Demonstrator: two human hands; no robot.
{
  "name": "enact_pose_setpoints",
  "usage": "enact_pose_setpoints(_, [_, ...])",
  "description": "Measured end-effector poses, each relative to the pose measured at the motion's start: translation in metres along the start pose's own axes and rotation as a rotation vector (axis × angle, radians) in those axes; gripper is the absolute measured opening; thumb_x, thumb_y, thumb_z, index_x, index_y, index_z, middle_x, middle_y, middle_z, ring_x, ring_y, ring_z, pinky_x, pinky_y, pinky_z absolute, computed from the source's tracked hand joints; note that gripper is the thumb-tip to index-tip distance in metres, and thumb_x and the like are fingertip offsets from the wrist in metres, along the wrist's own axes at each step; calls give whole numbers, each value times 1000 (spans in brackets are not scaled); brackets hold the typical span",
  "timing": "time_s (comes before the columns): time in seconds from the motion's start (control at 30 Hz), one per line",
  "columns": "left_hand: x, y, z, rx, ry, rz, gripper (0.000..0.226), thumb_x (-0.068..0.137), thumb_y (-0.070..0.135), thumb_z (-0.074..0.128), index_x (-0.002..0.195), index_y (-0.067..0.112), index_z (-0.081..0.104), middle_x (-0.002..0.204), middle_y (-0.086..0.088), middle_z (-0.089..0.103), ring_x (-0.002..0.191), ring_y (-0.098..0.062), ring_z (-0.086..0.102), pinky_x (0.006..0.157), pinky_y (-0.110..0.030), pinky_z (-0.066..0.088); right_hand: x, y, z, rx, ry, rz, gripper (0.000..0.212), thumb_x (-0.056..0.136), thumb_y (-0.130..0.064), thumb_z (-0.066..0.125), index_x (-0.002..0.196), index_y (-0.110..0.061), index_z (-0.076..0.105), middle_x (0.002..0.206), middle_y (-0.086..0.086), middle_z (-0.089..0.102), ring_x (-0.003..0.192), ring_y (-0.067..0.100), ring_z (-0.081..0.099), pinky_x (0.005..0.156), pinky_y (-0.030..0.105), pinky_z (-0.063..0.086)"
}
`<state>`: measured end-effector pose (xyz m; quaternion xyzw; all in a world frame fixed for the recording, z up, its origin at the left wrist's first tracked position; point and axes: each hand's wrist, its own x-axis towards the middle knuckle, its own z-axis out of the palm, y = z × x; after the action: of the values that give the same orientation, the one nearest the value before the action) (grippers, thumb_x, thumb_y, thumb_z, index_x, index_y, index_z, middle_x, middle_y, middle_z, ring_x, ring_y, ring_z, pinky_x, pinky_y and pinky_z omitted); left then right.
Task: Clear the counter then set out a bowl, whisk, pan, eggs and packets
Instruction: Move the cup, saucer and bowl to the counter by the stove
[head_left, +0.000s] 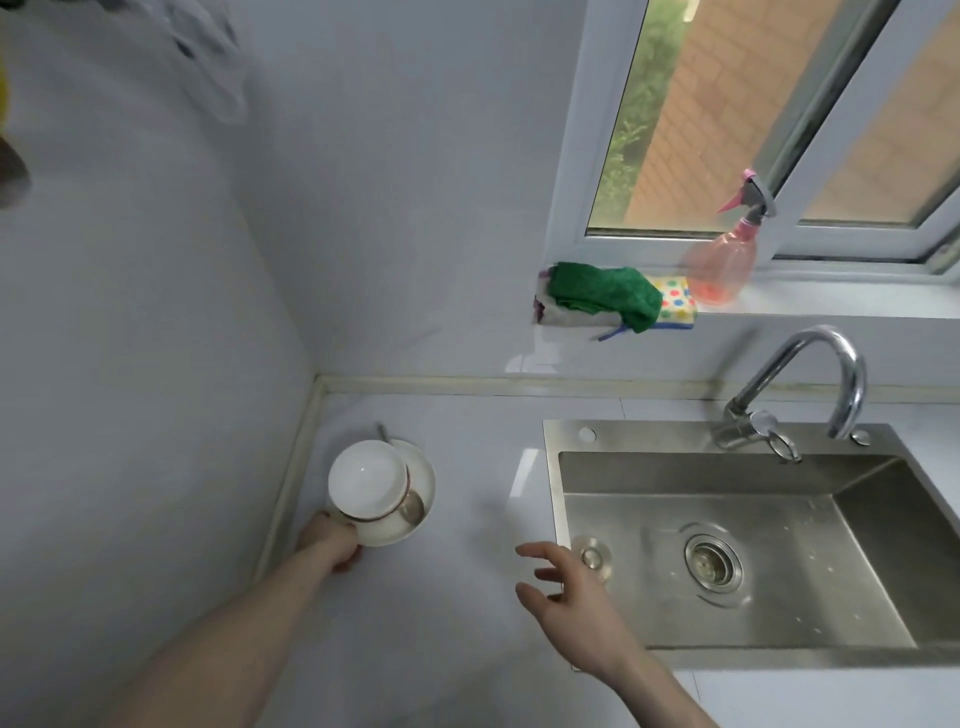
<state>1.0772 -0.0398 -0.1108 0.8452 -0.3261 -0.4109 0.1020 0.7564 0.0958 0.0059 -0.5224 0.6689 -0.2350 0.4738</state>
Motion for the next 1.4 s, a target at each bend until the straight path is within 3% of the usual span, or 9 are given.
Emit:
enact_pose_setpoints(0.13, [2,-8,-4,71,-32,53,32,94,23,46,92,2,69,60,-14,72,50,-28,70,42,-33,56,5,8,16,-5,1,51,31,90,-31,65,115,-49,58,126,-30,54,111,-11,56,89,20,52])
enact_pose_setpoints(0.47, [-29,-25,3,309,-195,272,21,87,32,52,99,20,65,75,-8,73,49,-20,69,40,-25,49,14,34,48,53,-45,239,36,91,-25,62,126,-35,58,127,-19,57,98,-3,64,70,9,45])
enact_pose_setpoints(0.53, [-32,-30,9,368,-217,323,30,82,36,49,103,22,66,86,-9,75,65,-25,74,49,-29,54,14,41,54,76,-36,281,38,91,-24,62,128,-33,56,126,-16,58,98,0,64,70,10,47])
enact_pose_setpoints(0.67, [-41,-39,22,508,-262,465,48,71,39,50,113,25,67,113,-5,74,101,-28,71,72,-32,56,13,60,66,134,-24,357,48,87,-25,61,134,-29,53,124,-10,59,105,15,65,90,35,58])
enact_pose_setpoints(0.77, [-51,-44,38,590,-297,556,52,70,43,53,117,23,65,122,-3,71,115,-27,65,86,-31,53,11,68,72,141,-24,386,54,84,-23,56,138,-25,49,120,-10,60,99,20,66,88,37,59])
enact_pose_setpoints(0.93, [-69,-51,56,563,-316,623,47,74,46,43,111,25,63,118,-1,73,110,-28,67,86,-34,54,-2,81,77,48,49,364,42,78,-17,54,119,-26,56,104,-12,64,102,18,68,86,40,59])
enact_pose_setpoints(1.1, [-90,-49,63,468,-304,654,41,74,46,44,103,23,63,115,-3,72,107,-28,66,80,-32,50,-18,93,84,64,155,378,27,74,-27,54,101,-29,56,93,-14,67,84,15,68,75,41,60])
enact_pose_setpoints(1.27, [-100,-46,65,405,-326,648,22,72,42,51,88,27,57,107,-4,73,100,-26,67,74,-29,46,-19,95,84,43,189,407,28,79,-10,54,104,-22,55,92,-12,63,89,14,62,80,30,53])
enact_pose_setpoints(1.4, [-112,-44,73,401,-340,658,9,85,25,62,79,26,54,97,-3,73,90,-22,66,70,-29,45,-25,105,77,61,173,457,34,76,-9,47,108,-20,54,95,-6,65,91,20,64,79,38,59])
